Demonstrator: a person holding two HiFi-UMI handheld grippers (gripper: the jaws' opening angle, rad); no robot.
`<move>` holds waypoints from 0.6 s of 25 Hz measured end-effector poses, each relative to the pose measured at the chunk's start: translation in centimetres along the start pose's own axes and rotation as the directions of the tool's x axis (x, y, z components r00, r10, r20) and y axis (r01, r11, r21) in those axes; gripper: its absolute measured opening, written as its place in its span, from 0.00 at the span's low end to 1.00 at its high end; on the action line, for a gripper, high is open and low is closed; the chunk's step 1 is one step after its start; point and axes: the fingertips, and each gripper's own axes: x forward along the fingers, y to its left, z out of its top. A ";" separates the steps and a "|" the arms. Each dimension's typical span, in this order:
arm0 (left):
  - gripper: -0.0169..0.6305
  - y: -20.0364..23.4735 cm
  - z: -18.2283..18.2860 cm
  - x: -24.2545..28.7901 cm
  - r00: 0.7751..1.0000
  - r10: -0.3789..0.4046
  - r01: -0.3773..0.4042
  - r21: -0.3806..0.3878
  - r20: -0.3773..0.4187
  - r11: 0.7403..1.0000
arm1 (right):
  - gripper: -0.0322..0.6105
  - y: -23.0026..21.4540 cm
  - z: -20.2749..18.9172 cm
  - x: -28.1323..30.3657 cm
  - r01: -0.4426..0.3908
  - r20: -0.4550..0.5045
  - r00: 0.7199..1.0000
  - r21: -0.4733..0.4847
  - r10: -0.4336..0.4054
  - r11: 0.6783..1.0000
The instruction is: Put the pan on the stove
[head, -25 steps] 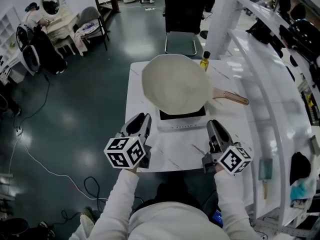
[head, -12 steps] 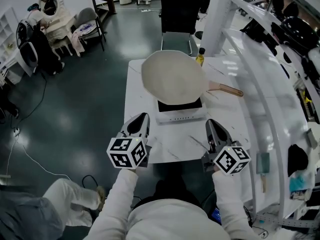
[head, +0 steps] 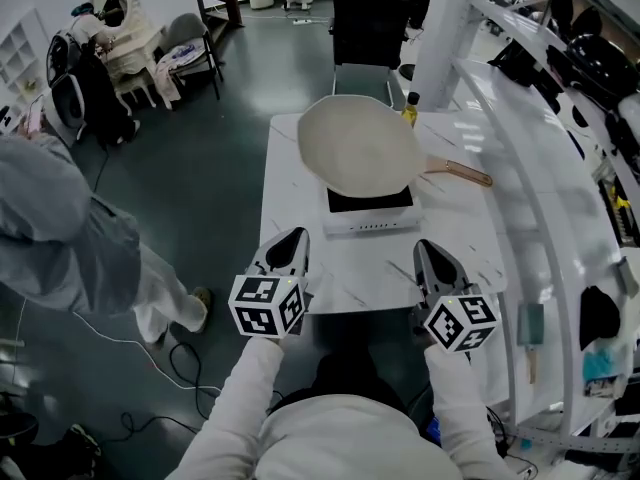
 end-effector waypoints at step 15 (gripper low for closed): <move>0.06 -0.3 -0.4 -1.4 1.000 -0.006 0.006 0.007 -0.008 1.000 | 0.09 0.9 -0.8 -1.2 0.057 -0.019 0.998 -0.038 -0.058 0.998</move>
